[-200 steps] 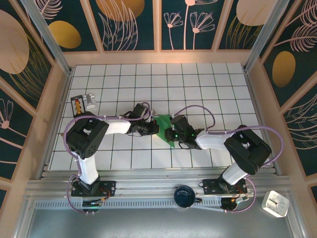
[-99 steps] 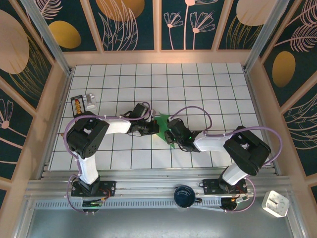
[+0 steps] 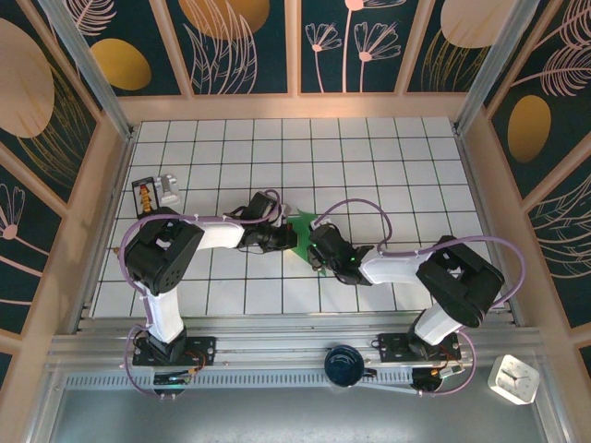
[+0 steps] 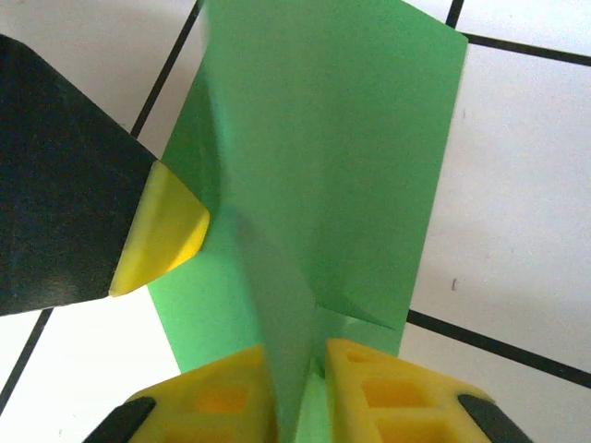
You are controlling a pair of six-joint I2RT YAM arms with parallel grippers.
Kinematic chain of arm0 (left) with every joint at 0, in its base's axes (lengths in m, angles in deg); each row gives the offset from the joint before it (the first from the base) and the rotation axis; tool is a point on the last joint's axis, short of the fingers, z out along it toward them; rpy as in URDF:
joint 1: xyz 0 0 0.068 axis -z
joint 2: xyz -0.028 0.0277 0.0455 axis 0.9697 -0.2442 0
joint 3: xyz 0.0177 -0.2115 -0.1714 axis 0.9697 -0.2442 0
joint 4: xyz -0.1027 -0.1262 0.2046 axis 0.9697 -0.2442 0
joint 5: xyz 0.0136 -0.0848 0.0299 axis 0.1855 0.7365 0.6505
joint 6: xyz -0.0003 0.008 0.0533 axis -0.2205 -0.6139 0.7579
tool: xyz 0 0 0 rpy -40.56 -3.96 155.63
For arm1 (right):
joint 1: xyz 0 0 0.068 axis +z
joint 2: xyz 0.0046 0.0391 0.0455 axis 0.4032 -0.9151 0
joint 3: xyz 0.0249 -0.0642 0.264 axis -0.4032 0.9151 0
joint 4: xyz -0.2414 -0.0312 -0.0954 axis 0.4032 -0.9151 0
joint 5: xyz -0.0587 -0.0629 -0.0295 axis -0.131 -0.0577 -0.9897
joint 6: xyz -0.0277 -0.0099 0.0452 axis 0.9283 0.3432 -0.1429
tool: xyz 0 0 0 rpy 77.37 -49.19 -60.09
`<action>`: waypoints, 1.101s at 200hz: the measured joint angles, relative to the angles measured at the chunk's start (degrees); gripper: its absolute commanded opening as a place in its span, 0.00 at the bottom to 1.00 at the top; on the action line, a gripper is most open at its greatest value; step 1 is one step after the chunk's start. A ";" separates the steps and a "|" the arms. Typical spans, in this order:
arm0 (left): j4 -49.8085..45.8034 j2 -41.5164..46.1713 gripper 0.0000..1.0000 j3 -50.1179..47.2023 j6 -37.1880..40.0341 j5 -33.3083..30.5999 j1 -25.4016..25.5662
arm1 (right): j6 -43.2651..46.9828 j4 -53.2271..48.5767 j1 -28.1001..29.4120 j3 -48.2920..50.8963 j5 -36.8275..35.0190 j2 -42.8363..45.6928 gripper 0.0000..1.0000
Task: Fold a paper plane with a square sheet of paper (pick it up from the middle)
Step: Fourth fold the wing at the center of the table.
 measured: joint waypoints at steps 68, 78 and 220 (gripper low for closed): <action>0.00 -0.02 0.00 0.00 0.17 0.24 0.00 | 0.79 0.00 0.00 0.00 -0.66 0.00 0.06; -0.02 -0.02 0.00 0.02 0.39 0.22 0.00 | 1.05 0.00 -0.02 0.00 -0.57 0.00 0.04; -0.24 -1.53 0.00 1.77 4.07 0.85 0.00 | -4.85 0.92 -7.72 -0.02 17.14 -1.16 0.00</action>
